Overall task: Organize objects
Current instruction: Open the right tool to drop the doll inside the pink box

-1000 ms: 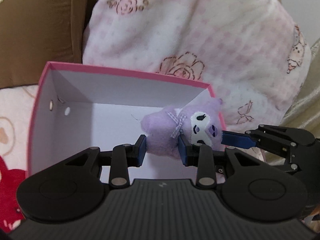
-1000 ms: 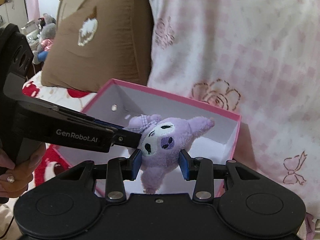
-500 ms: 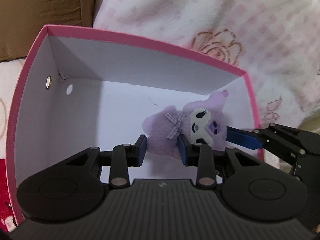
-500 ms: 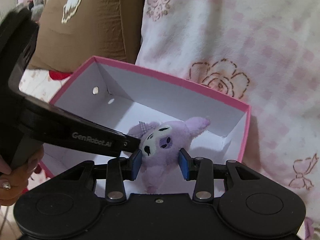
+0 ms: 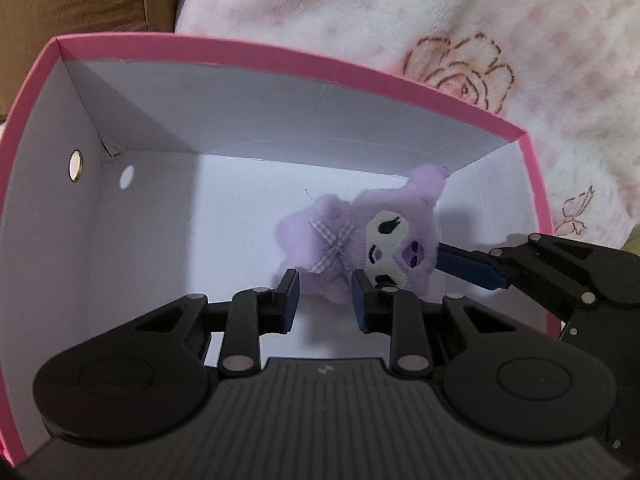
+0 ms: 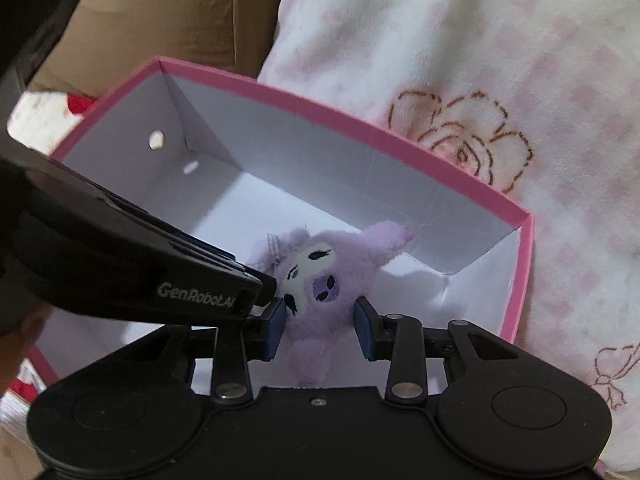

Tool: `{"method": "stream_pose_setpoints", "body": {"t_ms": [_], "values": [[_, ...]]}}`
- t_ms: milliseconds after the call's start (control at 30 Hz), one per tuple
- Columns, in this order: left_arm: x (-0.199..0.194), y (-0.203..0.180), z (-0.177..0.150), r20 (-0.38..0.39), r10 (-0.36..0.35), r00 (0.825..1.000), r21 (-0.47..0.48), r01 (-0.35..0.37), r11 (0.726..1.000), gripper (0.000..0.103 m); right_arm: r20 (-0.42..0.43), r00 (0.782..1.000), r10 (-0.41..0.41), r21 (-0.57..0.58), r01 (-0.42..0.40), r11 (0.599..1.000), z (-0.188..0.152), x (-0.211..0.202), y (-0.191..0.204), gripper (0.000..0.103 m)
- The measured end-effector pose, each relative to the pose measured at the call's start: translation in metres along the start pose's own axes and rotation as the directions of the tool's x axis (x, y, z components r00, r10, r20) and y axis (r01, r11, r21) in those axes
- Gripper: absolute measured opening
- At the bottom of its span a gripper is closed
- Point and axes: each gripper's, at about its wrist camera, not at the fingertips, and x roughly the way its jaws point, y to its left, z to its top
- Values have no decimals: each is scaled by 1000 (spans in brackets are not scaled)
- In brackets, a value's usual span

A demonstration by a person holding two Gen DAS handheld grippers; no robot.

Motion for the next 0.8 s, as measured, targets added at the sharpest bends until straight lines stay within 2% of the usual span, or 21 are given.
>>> {"method": "stream_pose_setpoints", "body": {"t_ms": [133, 200, 433, 633, 800], "values": [[6, 0, -1, 4, 20, 1000, -9, -20, 1000, 26, -9, 999, -47, -15, 46, 999, -1, 2, 0, 36], [7, 1, -2, 5, 12, 1000, -11, -12, 1000, 26, -21, 996, -86, -26, 85, 996, 0, 5, -1, 27], [-3, -4, -7, 49, 29, 998, 37, -31, 999, 26, -13, 991, -133, -70, 132, 989, 1, 4, -6, 26], [-21, -8, -8, 71, 28, 997, 74, -33, 997, 26, 45, 994, -100, 9, 100, 995, -3, -21, -10, 26], [-44, -14, -15, 65, 31, 997, 99, -38, 994, 26, 105, 992, -65, 50, 60, 997, -10, -54, -14, 33]]}}
